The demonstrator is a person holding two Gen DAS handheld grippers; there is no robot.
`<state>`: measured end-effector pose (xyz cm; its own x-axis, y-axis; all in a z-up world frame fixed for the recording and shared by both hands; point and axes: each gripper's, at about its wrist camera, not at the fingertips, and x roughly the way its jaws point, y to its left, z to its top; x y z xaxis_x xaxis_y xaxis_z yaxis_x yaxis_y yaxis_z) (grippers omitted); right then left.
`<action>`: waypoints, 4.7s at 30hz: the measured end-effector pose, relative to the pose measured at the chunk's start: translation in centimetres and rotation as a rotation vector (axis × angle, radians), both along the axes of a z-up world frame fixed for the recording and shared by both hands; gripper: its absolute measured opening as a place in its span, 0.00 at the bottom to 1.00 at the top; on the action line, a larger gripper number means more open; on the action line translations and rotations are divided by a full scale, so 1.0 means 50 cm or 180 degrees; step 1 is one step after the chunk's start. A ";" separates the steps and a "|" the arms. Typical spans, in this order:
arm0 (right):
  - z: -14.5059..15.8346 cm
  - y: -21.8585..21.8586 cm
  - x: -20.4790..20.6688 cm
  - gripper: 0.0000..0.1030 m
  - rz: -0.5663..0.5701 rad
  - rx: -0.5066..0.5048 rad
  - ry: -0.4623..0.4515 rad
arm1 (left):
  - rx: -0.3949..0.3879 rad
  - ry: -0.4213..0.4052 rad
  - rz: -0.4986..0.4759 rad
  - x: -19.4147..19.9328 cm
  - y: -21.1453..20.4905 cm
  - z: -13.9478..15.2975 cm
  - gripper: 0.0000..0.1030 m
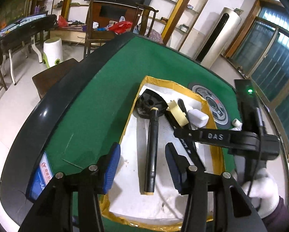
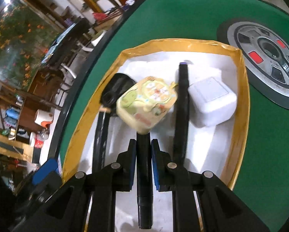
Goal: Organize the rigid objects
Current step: 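Carry both markers into the tray and open both tools, then move both tools back toward the remaining bottles and tape, then grasp the green-label white bottle with the left tool while the right tool grasps the yellow tape roll, then lower the bottle into the tray and open the left tool while the right tool carries the tape roll over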
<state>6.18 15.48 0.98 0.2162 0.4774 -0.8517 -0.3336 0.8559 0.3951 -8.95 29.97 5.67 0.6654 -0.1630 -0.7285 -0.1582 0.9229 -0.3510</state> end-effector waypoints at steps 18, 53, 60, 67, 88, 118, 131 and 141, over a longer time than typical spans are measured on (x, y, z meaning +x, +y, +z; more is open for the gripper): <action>0.139 -0.154 -0.097 0.61 0.0005 0.0251 -0.0825 | 0.0094 -0.0094 0.0048 -0.046 -0.035 0.038 0.66; 0.083 -0.870 -0.112 0.99 -0.2232 0.0355 -0.1527 | 0.1659 0.0135 -0.1702 0.284 -0.654 -0.029 0.68; 0.083 -0.875 -0.113 0.99 -0.2246 0.0464 -0.1471 | 0.1911 0.0162 -0.1920 0.348 -0.714 -0.077 0.68; 0.077 -0.867 -0.114 0.99 -0.2243 0.0384 -0.1459 | 0.1589 0.0250 -0.1894 0.340 -0.703 -0.076 0.42; 0.072 -0.791 -0.111 0.99 -0.1764 0.0161 -0.1518 | 0.0368 -0.0291 -0.1382 0.048 -0.461 0.077 0.35; 0.058 -0.544 -0.109 0.46 -0.0973 -0.1074 -0.1367 | -0.0020 -0.0411 -0.0292 -0.094 -0.104 0.018 0.35; 0.178 -0.387 -0.207 0.47 -0.0216 -0.0192 -0.1508 | -0.0008 -0.0303 -0.0226 -0.091 -0.092 -0.003 0.35; 0.156 -0.199 -0.234 0.47 0.0517 0.0202 -0.1071 | -0.0003 -0.0146 -0.0253 -0.071 -0.085 -0.036 0.35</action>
<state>-5.54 5.51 8.76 0.3959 0.5781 -0.7135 -0.5831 0.7585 0.2910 -12.52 25.73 3.85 0.6829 -0.2173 -0.6974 -0.0681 0.9317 -0.3569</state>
